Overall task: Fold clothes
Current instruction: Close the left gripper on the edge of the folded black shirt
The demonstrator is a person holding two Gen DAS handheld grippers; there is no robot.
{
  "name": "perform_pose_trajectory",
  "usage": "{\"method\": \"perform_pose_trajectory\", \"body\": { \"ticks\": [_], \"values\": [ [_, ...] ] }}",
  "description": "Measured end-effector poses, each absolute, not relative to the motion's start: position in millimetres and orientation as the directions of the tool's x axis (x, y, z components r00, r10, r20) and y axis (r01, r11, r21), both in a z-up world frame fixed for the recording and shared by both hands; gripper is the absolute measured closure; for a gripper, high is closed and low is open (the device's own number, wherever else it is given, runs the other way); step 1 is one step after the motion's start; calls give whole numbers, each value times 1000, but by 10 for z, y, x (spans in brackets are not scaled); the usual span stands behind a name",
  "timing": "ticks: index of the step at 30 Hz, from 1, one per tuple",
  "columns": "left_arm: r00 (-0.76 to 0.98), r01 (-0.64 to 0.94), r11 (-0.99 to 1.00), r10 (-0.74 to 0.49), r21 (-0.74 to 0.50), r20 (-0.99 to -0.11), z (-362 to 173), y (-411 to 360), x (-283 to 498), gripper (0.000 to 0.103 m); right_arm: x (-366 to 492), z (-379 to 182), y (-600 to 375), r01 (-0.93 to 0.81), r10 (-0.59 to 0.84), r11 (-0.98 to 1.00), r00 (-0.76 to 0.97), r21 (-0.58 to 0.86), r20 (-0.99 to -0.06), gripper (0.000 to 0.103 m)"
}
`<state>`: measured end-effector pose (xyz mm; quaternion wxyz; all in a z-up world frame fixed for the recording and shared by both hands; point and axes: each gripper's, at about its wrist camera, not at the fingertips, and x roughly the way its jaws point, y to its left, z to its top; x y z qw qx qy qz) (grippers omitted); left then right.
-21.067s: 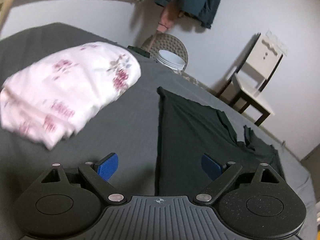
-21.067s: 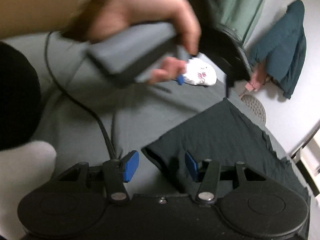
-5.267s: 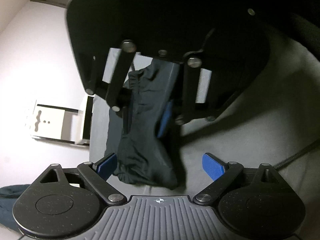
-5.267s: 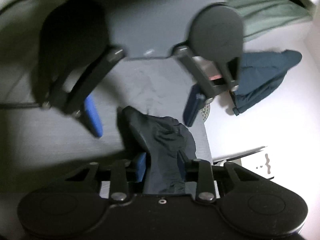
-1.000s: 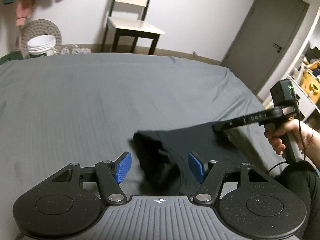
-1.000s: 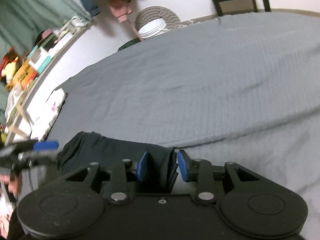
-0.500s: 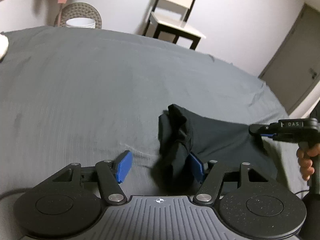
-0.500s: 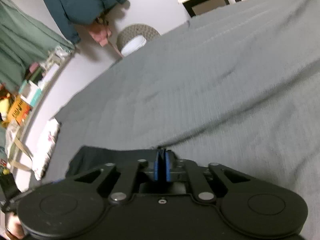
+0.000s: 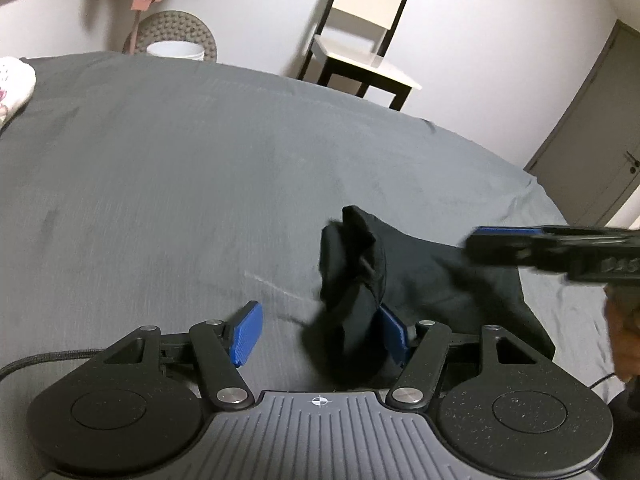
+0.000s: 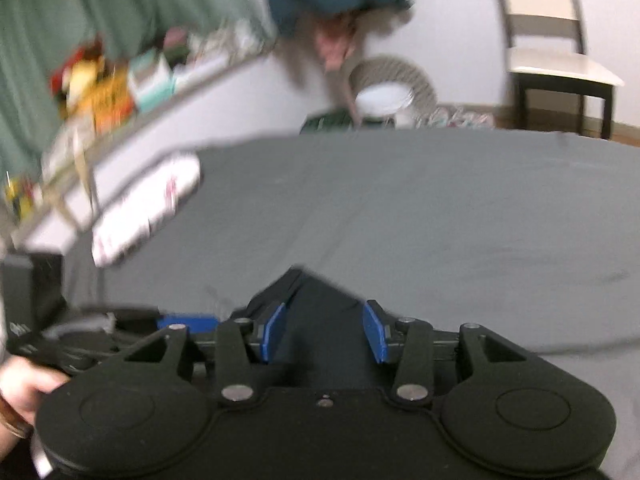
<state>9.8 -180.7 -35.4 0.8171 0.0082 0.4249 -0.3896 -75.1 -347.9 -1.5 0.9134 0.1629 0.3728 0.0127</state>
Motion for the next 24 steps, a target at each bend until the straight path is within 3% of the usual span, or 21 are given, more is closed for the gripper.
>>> {"method": "perform_pose_trajectory", "body": {
  "ticks": [6, 10, 20, 24],
  "values": [
    [328, 641, 690, -642, -336, -693, -328, -1750, 71, 39, -587, 22, -3232, -18, 186, 967, 732, 255, -656, 60],
    [326, 648, 677, -661, -349, -675, -225, -1693, 41, 39, -713, 13, -3201, -83, 193, 976, 768, 203, -610, 52],
    [438, 631, 692, -690, -350, -576, 103, -1215, -117, 39, -893, -1, -2906, -368, 324, 928, 737, 49, -592, 16],
    [473, 628, 709, -675, -321, -566, 145, -1075, -200, 39, -934, -3, -2768, -402, 320, 915, 748, -14, -581, 4]
  ]
}}
